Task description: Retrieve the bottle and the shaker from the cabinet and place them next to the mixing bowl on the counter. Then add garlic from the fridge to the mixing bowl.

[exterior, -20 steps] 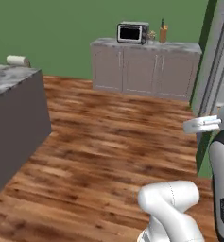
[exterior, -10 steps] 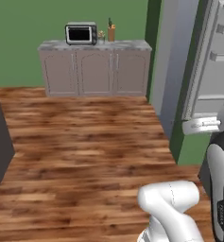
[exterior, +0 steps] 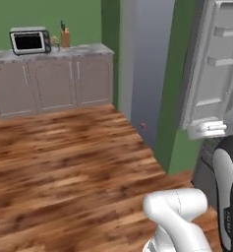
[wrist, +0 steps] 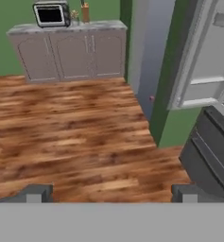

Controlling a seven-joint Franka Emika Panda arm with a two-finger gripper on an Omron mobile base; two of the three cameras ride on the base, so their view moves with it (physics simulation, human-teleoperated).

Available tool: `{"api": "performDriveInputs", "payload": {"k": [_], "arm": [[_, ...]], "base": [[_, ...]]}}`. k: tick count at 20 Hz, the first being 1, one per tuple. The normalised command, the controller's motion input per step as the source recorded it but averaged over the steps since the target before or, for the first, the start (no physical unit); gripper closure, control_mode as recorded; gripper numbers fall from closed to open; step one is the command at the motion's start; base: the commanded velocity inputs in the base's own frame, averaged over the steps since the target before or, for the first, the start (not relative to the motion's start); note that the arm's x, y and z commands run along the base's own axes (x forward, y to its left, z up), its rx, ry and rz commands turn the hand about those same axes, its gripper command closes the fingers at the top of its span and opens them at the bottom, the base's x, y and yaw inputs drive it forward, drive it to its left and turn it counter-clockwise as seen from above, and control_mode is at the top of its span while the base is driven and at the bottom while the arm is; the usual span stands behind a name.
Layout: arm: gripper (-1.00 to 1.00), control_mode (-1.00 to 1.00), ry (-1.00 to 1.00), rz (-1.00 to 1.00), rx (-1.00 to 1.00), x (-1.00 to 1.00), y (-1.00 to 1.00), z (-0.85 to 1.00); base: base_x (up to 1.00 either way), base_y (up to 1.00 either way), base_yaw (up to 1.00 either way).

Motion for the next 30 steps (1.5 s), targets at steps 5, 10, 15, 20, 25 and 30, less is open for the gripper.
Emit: {"api": "performDriveInputs", "payload": {"k": [5, 10, 15, 20, 25, 30], "arm": [[-1.00, 1.00, 0.00, 0.00, 0.00, 0.00, 0.00, 0.00], [-1.00, 1.00, 0.00, 0.00, 0.00, 0.00, 0.00, 0.00], [-1.00, 1.00, 0.00, 0.00, 0.00, 0.00, 0.00, 0.00], [-1.00, 1.00, 0.00, 0.00, 0.00, 0.00, 0.00, 0.00], [-1.00, 1.00, 0.00, 0.00, 0.00, 0.00, 0.00, 0.00], [-1.00, 1.00, 0.00, 0.00, 0.00, 0.00, 0.00, 0.00]], "base": [[0.33, 0.49, -0.83], [0.23, 0.70, -0.76], [0.11, 0.75, -0.63], [0.15, 0.65, -0.52], [0.07, 0.69, -0.41], [0.22, 0.87, -0.52]]}}
